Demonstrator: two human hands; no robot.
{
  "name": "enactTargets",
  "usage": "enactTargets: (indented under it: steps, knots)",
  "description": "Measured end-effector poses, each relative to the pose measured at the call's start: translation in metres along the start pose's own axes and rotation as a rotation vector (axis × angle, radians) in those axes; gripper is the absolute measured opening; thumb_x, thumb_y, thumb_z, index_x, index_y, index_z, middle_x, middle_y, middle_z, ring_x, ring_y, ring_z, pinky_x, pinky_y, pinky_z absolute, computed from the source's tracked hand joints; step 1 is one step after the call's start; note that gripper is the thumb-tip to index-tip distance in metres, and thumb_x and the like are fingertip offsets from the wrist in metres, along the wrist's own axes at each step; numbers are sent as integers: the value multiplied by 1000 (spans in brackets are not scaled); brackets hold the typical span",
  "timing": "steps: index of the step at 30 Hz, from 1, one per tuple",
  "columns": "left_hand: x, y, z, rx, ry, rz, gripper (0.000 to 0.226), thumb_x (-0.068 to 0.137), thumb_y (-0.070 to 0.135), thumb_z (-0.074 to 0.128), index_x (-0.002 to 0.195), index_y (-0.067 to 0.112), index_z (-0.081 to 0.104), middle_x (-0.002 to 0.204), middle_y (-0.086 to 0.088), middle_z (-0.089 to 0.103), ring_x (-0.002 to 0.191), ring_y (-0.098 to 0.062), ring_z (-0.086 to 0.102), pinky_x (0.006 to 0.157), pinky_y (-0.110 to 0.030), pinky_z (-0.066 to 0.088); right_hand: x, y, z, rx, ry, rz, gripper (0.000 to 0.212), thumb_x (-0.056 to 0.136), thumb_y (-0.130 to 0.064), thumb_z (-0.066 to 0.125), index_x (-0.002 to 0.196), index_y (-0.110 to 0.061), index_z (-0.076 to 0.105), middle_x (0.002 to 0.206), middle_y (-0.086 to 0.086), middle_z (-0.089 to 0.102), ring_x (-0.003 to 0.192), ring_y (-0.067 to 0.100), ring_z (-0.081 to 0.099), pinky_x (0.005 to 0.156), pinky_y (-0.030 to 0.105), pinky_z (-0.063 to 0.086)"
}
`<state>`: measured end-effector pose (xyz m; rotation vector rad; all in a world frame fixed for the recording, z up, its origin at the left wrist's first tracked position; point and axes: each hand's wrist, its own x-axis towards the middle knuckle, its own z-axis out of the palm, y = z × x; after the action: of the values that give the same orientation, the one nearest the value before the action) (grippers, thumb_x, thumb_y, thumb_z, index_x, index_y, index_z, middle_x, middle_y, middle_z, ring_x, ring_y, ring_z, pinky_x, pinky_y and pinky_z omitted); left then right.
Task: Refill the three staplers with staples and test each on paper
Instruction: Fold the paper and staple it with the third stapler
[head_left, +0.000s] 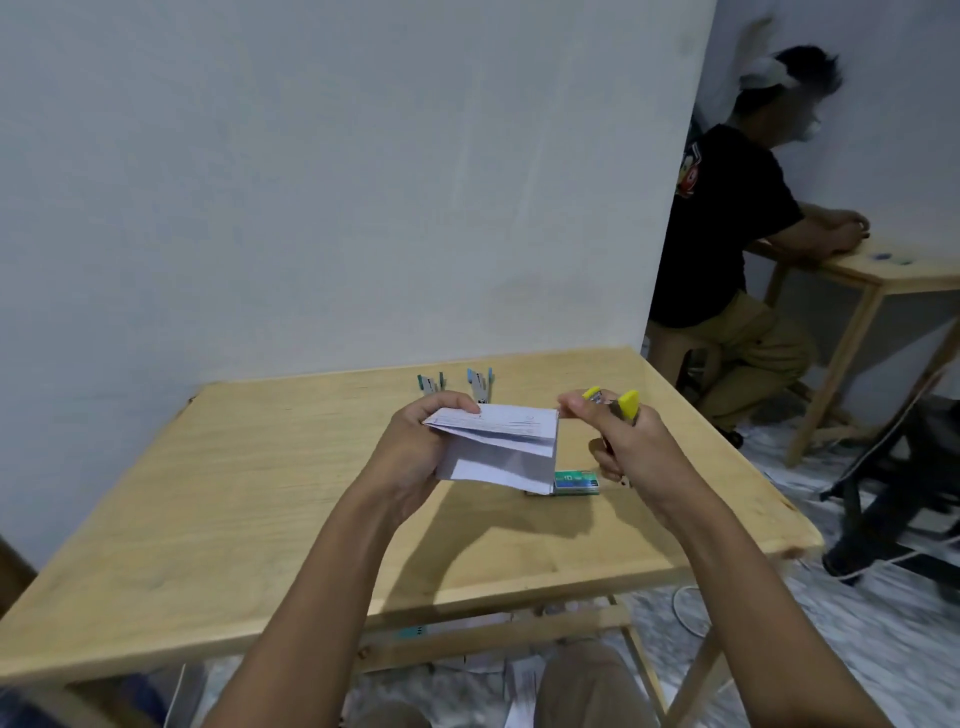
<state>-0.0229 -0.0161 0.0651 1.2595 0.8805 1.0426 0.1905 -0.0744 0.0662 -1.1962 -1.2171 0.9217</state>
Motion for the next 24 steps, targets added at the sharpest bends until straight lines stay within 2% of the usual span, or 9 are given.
enactTargets:
  steps: [2,4,5,7,10,13,16,21,24]
  knots:
    - [-4,-1,1,48,9,77,58,88,-18,35,66,22,70,81,-2,68,69,-21,59,51,-21,44,-2,-4,5,22,-50,117,42,80,-55,67,90,-14,72,93,3,75,46,14,20,49,29,19]
    - [-6,-4,0,103,18,142,61,86,-20,37,66,25,73,82,2,70,73,-20,59,55,-22,45,-5,0,10,-22,-88,145,31,85,-47,69,71,-20,67,71,0,65,47,15,20,50,29,19]
    - [-7,-4,0,118,20,154,60,87,-19,40,70,27,74,83,4,71,75,-19,60,57,-23,46,-5,2,12,-31,-76,146,30,86,-40,71,65,-21,62,59,-1,49,48,15,20,49,29,19]
    - [-12,-1,0,78,10,112,45,93,-5,47,92,30,75,84,3,71,72,-17,61,60,-24,47,-7,6,14,-33,-30,142,30,86,-30,74,64,-19,57,54,-3,31,50,16,23,49,28,22]
    - [-17,3,-5,-137,-41,-67,26,101,21,45,115,22,67,83,-4,68,66,-19,61,62,-31,52,-10,5,15,-41,34,129,30,88,-24,73,62,-21,58,47,-13,37,46,10,31,52,26,28]
    - [-18,-3,-14,-66,-121,-104,36,96,37,53,111,9,69,97,-13,72,81,-25,67,73,-38,59,-13,2,19,-80,51,86,25,91,-20,70,68,-19,62,42,-17,46,41,1,39,57,25,31]
    - [-20,-10,-17,32,-113,-83,33,88,27,66,112,4,69,104,-16,74,89,-24,69,74,-34,60,-16,-1,23,-78,48,73,16,92,-20,68,77,-16,67,42,-18,49,40,0,41,55,23,31]
    - [-19,-13,-18,-8,-46,-62,26,93,16,62,115,3,66,96,-13,75,86,-22,71,75,-32,60,-22,5,28,-11,-48,92,8,91,-20,68,92,-13,72,46,-16,52,46,8,31,50,25,24]
    - [-21,-15,-15,-12,-47,-58,25,92,17,63,114,5,66,97,-14,75,86,-23,72,75,-34,60,-26,7,33,7,-53,89,8,92,-13,67,96,-8,71,45,-16,55,40,1,43,46,14,32]
